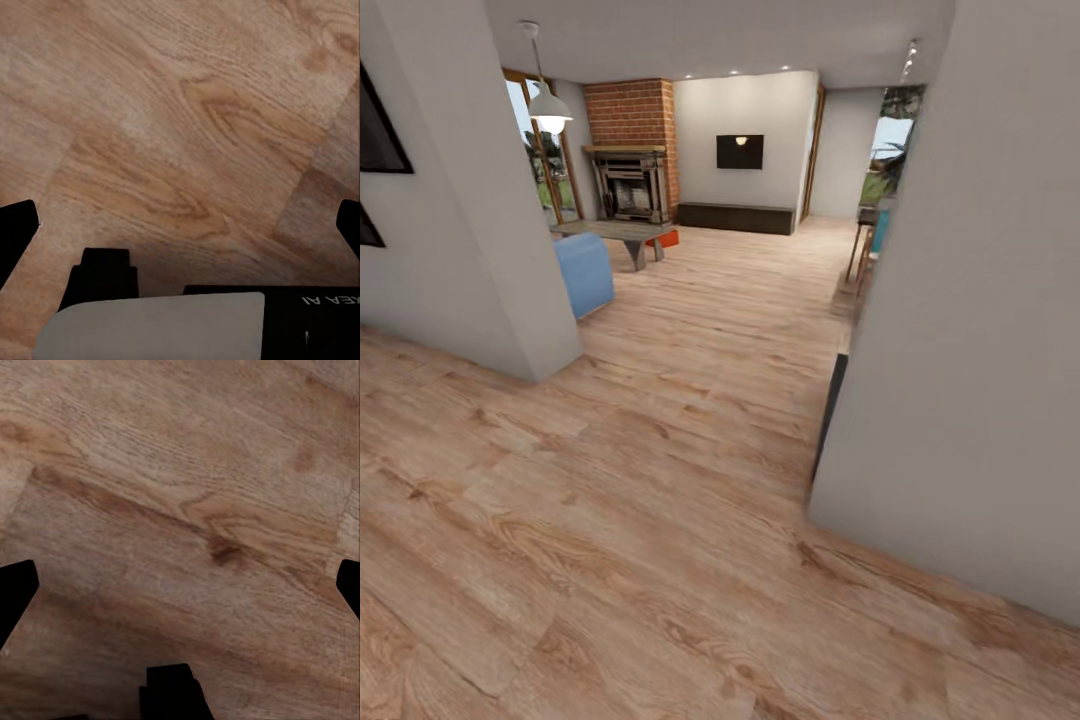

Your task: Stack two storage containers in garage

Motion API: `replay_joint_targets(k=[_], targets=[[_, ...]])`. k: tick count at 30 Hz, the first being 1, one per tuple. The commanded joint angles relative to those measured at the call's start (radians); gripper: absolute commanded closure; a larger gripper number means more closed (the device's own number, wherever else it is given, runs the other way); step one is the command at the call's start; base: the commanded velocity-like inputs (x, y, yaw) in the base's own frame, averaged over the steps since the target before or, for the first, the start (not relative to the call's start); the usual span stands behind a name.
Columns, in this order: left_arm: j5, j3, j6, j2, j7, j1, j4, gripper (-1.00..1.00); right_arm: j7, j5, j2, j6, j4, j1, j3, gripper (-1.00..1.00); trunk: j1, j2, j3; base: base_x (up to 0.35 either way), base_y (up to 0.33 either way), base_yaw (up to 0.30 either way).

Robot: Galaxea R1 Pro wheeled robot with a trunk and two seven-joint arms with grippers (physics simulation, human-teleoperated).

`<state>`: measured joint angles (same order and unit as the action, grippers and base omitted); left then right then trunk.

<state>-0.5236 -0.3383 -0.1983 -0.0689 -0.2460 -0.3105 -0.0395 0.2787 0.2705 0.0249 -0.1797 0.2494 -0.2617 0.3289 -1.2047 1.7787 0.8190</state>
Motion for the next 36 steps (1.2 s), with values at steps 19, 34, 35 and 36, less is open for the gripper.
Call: replay_joint_targets(k=[19, 34, 35, 36], targets=[[-0.010, -0.008, -0.003, 0.000, -0.004, -0.001, 0.001, -1.00, 0.005, 0.010, 0.000, -0.004, -0.001, -0.001, 0.009, -1.00, 0.000, 0.000, 0.001, 0.329, 0.096, 0.284], [-0.010, -0.008, -0.003, 0.000, -0.004, -0.001, 0.001, -1.00, 0.005, 0.010, 0.000, -0.004, -0.001, -0.001, 0.009, -1.00, 0.000, 0.000, 0.001, 0.341, 0.001, 0.031], [-0.010, -0.008, -0.003, 0.000, -0.004, -0.001, 0.001, -1.00, 0.005, 0.010, 0.000, -0.004, -0.001, -0.001, 0.009, -1.00, 0.000, 0.000, 0.001, 0.341, 0.000, 0.001], [-0.010, -0.008, -0.003, 0.000, -0.004, -0.001, 0.001, -1.00, 0.005, 0.010, 0.000, -0.004, -0.001, -0.001, 0.009, -1.00, 0.000, 0.000, 0.001, 0.341, 0.000, 0.001]])
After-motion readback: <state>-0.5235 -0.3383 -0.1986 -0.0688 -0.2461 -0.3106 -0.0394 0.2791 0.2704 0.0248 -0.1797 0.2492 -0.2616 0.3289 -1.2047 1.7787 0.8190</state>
